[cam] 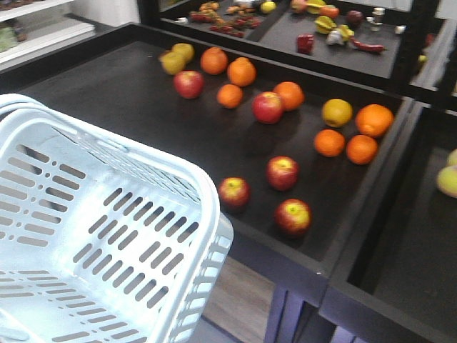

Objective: Pick three apples into basket with both arms
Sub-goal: 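Turn the base away from the table carrying the basket in the left gripper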

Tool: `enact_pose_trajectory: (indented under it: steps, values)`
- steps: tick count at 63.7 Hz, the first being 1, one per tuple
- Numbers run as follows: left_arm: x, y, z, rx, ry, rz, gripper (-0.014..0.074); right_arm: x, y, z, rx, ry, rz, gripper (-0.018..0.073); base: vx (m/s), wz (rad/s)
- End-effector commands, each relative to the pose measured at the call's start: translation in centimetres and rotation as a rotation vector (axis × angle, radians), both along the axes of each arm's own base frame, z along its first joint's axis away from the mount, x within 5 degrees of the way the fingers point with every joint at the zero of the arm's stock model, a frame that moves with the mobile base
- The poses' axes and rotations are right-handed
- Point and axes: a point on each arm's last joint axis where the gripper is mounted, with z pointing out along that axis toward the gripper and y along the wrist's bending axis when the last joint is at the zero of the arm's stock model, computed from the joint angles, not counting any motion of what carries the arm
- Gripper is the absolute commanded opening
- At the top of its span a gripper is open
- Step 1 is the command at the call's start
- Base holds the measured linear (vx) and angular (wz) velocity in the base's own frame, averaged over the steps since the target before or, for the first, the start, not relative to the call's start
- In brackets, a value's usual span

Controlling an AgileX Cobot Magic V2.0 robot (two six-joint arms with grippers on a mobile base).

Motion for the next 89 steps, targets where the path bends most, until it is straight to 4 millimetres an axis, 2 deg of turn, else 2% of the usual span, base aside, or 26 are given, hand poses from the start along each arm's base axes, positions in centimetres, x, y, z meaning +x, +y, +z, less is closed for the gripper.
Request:
enact_pose_trajectory:
  steps: [1,89]
  values:
    - [0.05,0.04,1.82,-0.083,-0.109,0.017,-0.0007,-0.04,0.09,0.28,-0.02,-0.071,0.008,-0.0004,-0.13,0.5]
    - [0.05,0.04,1.83,-0.083,-0.109,0.017,-0.0006,-0.04,0.09,0.28,-0.02,-0.071,0.008,-0.0004,-0.13,0.5]
